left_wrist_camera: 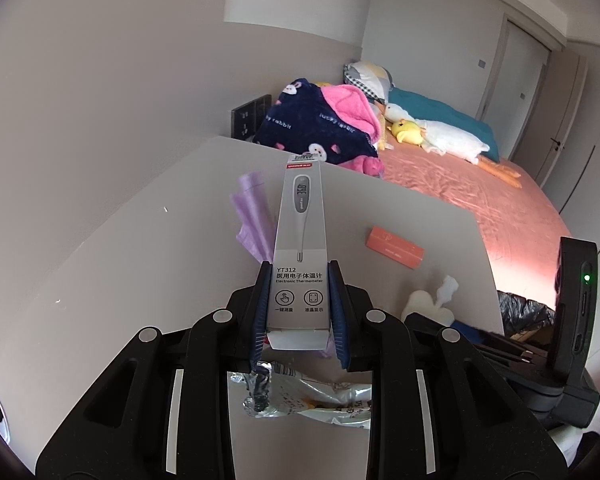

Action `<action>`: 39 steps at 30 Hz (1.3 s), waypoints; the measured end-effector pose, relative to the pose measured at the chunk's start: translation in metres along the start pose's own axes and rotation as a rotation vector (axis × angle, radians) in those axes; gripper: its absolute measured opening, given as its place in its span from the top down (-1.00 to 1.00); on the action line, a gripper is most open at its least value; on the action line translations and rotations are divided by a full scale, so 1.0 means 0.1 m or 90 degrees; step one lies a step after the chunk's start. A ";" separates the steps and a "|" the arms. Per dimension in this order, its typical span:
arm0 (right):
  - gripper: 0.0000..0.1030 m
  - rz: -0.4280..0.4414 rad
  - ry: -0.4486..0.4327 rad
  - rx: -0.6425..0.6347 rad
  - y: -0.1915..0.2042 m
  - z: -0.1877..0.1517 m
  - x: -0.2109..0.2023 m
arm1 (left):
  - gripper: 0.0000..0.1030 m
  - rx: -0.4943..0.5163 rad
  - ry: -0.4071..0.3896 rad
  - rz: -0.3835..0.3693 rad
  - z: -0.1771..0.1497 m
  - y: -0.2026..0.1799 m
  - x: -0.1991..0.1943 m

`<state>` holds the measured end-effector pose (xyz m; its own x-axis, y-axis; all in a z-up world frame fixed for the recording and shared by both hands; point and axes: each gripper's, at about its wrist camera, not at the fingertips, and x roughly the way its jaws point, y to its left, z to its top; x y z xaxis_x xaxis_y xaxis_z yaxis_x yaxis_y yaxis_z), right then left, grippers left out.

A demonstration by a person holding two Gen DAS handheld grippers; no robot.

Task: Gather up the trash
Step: 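Grasp the white thermometer box with the left tool while the right tool grasps the white cotton pad, then carry the thermometer box and cotton pad over the bin and release both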

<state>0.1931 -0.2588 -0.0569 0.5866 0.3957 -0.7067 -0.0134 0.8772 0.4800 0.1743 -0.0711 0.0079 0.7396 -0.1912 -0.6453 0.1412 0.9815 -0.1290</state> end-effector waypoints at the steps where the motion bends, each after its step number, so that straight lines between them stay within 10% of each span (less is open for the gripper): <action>1: 0.38 0.005 -0.003 0.002 0.00 0.00 -0.01 | 0.48 -0.001 -0.001 0.001 -0.01 0.01 -0.01; 39: 0.51 -0.044 -0.114 -0.034 -0.34 -0.12 -1.22 | 0.48 0.055 -0.033 -0.081 -0.18 -0.93 -0.49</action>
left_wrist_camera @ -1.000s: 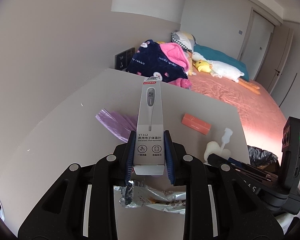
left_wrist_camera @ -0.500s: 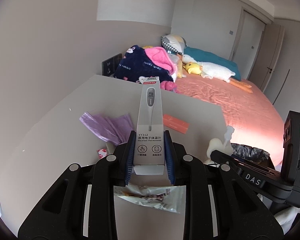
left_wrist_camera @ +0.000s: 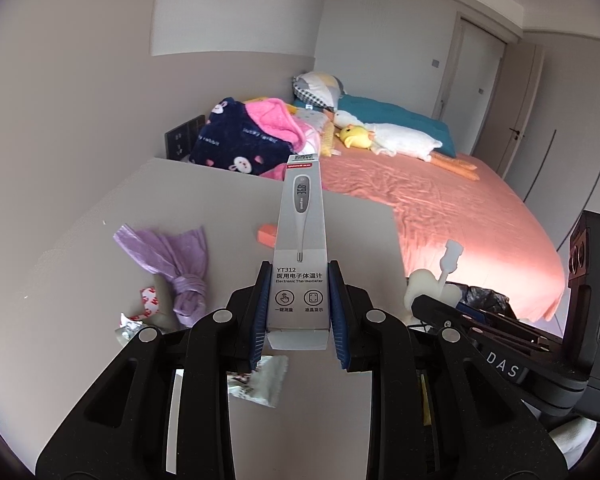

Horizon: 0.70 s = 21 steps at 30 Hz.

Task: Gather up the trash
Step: 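Carry the thermometer box and cotton pad over the bin and release both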

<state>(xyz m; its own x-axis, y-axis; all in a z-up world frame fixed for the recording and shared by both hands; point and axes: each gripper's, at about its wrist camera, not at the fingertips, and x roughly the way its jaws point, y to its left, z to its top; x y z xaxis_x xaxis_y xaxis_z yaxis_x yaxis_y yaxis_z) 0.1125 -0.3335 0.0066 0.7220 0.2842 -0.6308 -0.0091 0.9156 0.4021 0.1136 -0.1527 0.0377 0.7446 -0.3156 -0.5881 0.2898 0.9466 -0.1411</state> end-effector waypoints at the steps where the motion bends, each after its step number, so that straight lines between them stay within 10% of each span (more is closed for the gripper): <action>1: 0.51 -0.001 -0.002 0.000 -0.02 0.00 -0.03 | 0.48 0.002 0.000 -0.003 0.00 -0.03 -0.01; 21: 0.51 -0.020 -0.051 0.006 -0.29 -0.09 -0.60 | 0.48 0.034 0.005 -0.044 -0.14 -0.61 -0.14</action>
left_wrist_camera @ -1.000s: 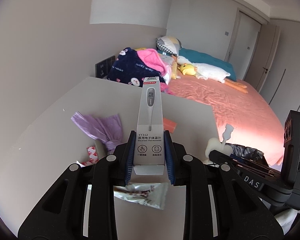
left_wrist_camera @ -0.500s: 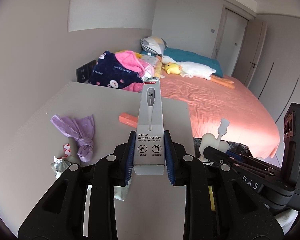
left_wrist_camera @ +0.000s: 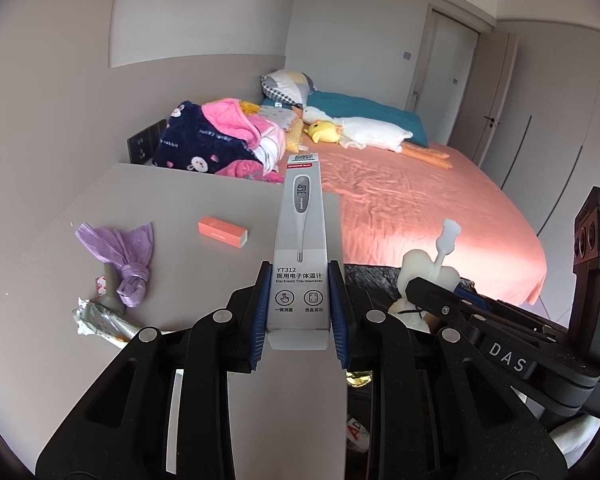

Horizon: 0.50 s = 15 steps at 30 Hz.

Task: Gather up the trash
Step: 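Carry the thermometer box and cotton pad over the bin and release both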

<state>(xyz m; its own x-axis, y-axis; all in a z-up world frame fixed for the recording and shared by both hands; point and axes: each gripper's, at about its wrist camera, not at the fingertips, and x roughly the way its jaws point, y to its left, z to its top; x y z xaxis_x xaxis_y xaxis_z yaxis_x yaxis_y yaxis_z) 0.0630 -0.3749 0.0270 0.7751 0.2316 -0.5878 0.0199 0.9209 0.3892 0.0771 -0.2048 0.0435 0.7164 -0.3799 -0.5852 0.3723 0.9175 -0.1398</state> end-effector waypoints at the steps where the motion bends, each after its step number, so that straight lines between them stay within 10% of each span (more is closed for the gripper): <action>1: 0.51 -0.001 -0.002 0.001 -0.02 0.00 -0.03 | 0.48 0.002 0.000 -0.003 0.00 -0.03 0.00; 15: 0.51 -0.025 -0.019 0.015 -0.33 -0.03 -0.32 | 0.48 0.029 0.015 -0.040 -0.08 -0.49 0.04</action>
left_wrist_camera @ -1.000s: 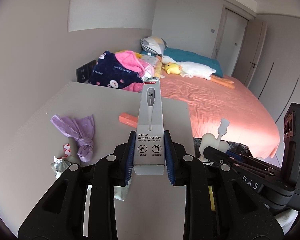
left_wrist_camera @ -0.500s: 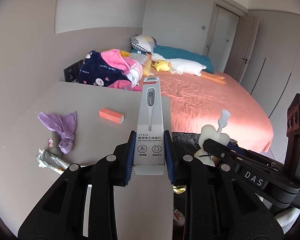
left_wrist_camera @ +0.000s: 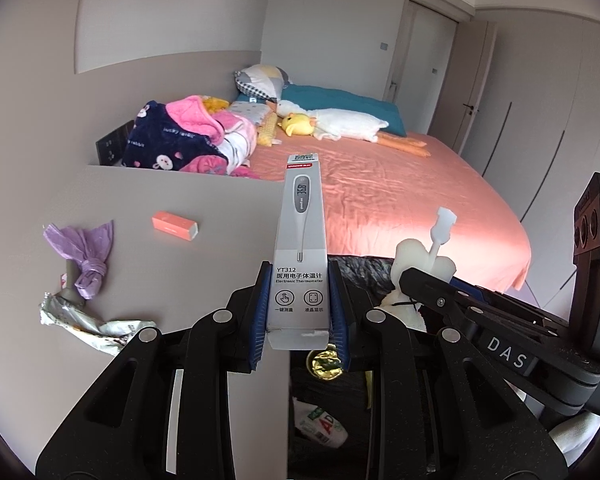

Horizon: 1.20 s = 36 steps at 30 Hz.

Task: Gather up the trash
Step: 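Carry the thermometer box and cotton pad over the bin and release both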

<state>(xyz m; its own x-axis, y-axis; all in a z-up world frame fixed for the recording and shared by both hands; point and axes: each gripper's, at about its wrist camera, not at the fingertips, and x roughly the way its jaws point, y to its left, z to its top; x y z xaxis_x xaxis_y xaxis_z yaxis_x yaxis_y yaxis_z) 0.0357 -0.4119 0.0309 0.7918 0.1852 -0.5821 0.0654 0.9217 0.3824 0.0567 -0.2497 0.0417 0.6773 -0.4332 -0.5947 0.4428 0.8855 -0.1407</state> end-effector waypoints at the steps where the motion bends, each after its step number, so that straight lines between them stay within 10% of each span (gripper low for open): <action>1: 0.51 -0.003 -0.001 0.001 -0.03 0.00 -0.02 | 0.48 0.002 0.001 -0.002 0.00 -0.03 0.01; 30: 0.43 -0.074 -0.031 0.059 -0.70 0.01 -0.45 | 0.45 0.042 0.077 -0.114 -0.09 -0.66 0.36; 33: 0.04 -0.088 -0.051 0.090 -0.83 0.04 -0.54 | -0.85 0.033 0.108 -0.127 -0.10 -0.70 0.44; 36: -0.32 -0.118 -0.071 0.108 -0.94 0.07 -0.63 | -0.87 0.050 0.086 -0.109 -0.10 -0.74 0.39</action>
<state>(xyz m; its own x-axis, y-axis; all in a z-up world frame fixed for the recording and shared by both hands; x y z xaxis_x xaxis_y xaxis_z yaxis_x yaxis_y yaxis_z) -0.0161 -0.5122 0.0369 0.8187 -0.0283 -0.5736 0.3086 0.8640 0.3979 0.0445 -0.3306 0.0206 0.5056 -0.5445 -0.6692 0.5921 0.7832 -0.1900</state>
